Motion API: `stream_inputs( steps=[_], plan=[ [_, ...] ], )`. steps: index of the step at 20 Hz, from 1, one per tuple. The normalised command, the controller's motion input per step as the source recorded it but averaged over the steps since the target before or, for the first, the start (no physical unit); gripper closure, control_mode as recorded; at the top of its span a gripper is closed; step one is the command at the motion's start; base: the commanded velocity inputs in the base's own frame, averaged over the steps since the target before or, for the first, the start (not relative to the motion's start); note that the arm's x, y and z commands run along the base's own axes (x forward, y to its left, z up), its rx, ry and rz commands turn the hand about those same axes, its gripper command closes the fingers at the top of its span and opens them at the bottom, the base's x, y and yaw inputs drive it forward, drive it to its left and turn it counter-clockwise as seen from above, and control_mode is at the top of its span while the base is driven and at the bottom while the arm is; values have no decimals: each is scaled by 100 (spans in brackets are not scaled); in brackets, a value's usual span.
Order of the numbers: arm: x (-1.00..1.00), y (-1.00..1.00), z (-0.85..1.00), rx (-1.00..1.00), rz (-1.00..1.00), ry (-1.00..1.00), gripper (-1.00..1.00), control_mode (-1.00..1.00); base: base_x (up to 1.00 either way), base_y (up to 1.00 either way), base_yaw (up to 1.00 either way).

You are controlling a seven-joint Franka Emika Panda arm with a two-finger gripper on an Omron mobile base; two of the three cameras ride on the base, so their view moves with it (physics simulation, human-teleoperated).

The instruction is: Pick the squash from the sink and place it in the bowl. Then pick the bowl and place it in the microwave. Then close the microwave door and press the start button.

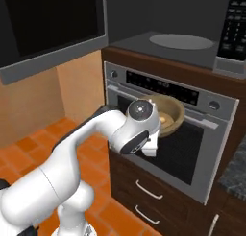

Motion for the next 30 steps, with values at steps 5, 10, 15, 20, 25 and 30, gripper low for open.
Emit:
stream_inputs(
  steps=[5, 10, 15, 20, 25, 30],
  plan=[
    [0, 0, 0, 0, 0, 0, 100, 100, 43, 5, -40],
    [0, 0, 0, 0, 0, 0, 100, 100, 82, 4, -17],
    [0, 0, 0, 0, 0, 0, 100, 100, 32, 28, -13],
    [0, 0, 0, 0, 0, 0, 100, 100, -1, 73, -1],
    [0, 0, 0, 0, 0, 0, 100, 100, -15, 30, 0],
    [0, 0, 0, 0, 0, 0, 100, 100, -21, 0, 0]
  ],
)
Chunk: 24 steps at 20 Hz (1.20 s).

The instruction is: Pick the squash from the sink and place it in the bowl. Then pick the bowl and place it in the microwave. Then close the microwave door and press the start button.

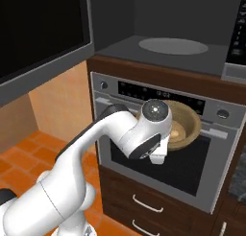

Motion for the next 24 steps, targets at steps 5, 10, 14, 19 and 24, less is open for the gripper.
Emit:
stream_inputs(
  steps=[5, 10, 14, 19, 24],
  plan=[
    [0, 0, 0, 0, 0, 0, 100, 100, -78, 0, -5],
    [0, 0, 0, 0, 0, 0, 100, 100, -20, -14, -19],
    [0, 0, 0, 0, 0, 0, 100, 100, 4, -25, -24],
    [0, 0, 0, 0, 0, 0, 100, 100, 33, -15, -17],
    [0, 0, 0, 0, 0, 0, 100, 100, 54, -9, -7]
  ],
)
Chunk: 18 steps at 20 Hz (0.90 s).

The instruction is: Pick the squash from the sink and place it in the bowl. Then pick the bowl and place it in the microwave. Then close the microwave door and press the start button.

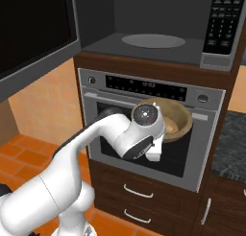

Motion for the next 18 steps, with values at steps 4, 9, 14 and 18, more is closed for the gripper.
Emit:
stream_inputs(
  steps=[4, 9, 14, 18],
  plan=[
    [0, 0, 0, 0, 0, 0, 100, 100, 20, -1, -2],
    [0, 0, 0, 0, 0, 0, 100, 100, 46, -1, 0],
    [0, 0, 0, 0, 0, 0, 100, 100, 20, 0, 0],
    [-16, 6, 3, -3, 0, -10, 100, -100, 0, 0, 0]
  ],
)
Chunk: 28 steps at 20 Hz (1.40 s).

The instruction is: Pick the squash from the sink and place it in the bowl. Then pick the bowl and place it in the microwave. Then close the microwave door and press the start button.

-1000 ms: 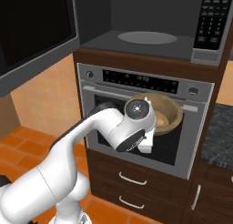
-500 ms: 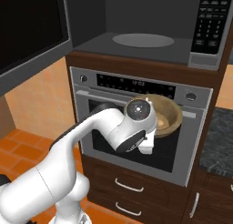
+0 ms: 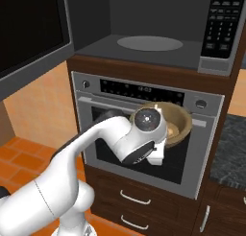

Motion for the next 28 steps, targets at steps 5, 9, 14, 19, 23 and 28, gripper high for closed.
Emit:
stream_inputs(
  steps=[5, 9, 14, 19, 23, 28],
  plan=[
    [-58, 24, 69, -3, 0, -21, 100, -100, 0, 0, 0],
    [-7, 4, 100, 0, 0, -8, 100, -100, 0, 0, 0],
    [1, 1, 100, 0, 1, 0, 100, -100, 0, 0, 0],
    [57, 15, 62, 0, 11, 0, 100, -100, 0, 0, 0],
    [100, 1, 25, 0, 16, 0, 100, -100, 0, 0, 0],
    [92, 0, 53, 0, 18, -1, 100, -100, 0, 0, 0]
  ],
)
